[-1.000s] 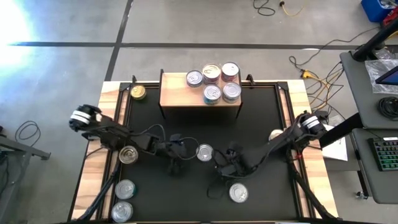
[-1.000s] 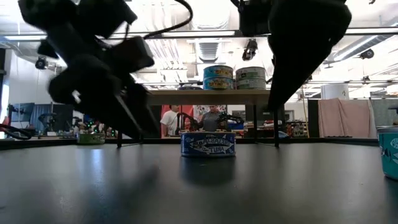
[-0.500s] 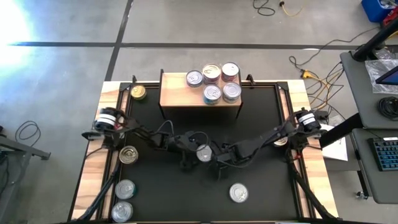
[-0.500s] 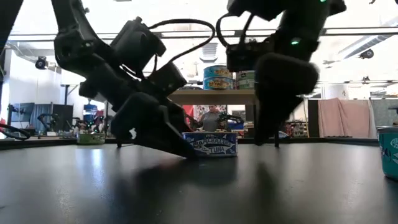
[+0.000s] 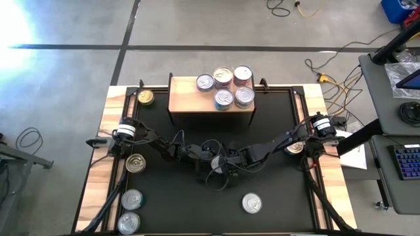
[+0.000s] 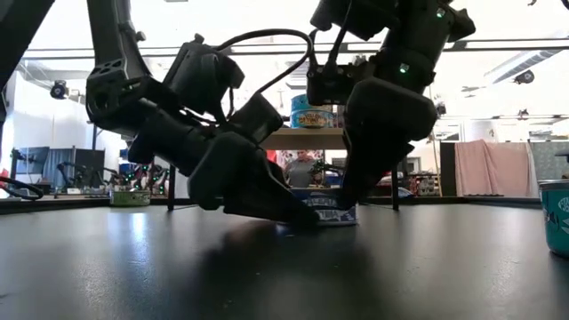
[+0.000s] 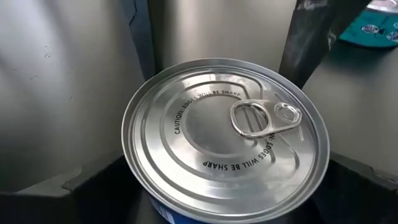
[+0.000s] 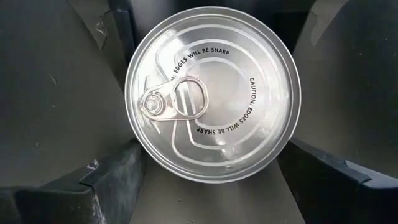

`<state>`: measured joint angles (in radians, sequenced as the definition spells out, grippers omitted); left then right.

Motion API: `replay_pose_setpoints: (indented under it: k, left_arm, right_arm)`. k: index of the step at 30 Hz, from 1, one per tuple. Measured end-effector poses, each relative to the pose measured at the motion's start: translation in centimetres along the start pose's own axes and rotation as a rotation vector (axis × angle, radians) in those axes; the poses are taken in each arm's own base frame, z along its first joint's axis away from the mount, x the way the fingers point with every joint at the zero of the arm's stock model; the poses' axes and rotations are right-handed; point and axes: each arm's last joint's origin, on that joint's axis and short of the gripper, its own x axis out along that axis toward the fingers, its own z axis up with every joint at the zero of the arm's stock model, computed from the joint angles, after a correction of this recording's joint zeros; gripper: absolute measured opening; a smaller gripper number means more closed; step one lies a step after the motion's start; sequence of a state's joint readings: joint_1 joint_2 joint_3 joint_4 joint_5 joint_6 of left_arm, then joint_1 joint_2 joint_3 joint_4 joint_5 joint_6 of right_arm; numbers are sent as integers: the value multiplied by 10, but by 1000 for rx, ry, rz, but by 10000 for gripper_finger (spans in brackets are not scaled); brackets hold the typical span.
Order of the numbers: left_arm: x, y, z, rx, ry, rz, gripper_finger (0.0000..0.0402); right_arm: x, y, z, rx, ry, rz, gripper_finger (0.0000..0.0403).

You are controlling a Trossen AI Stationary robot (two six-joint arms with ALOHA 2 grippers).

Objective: Stack canned seafood by type on shelf
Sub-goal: Stack the blue tuna can on top of the other blue tuna can on the shelf

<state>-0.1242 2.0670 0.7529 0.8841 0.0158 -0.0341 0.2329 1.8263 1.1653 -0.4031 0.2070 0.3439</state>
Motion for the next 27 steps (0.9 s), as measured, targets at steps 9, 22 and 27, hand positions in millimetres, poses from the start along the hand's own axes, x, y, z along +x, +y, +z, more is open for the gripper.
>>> replay_pose_setpoints:
  k: [9, 22, 27]
  left_arm:
    - [1, -1, 6, -57, -8, 18, 390]
    - [-40, -11, 57, -118, -8, 1, 372]
    - [-77, -12, 84, -125, 7, 3, 372]
  right_arm:
    - [-4, 1, 3, -50, 10, -4, 360]
    - [-74, 14, 52, -129, 89, -51, 361]
    - [-125, 14, 83, -70, 29, -41, 361]
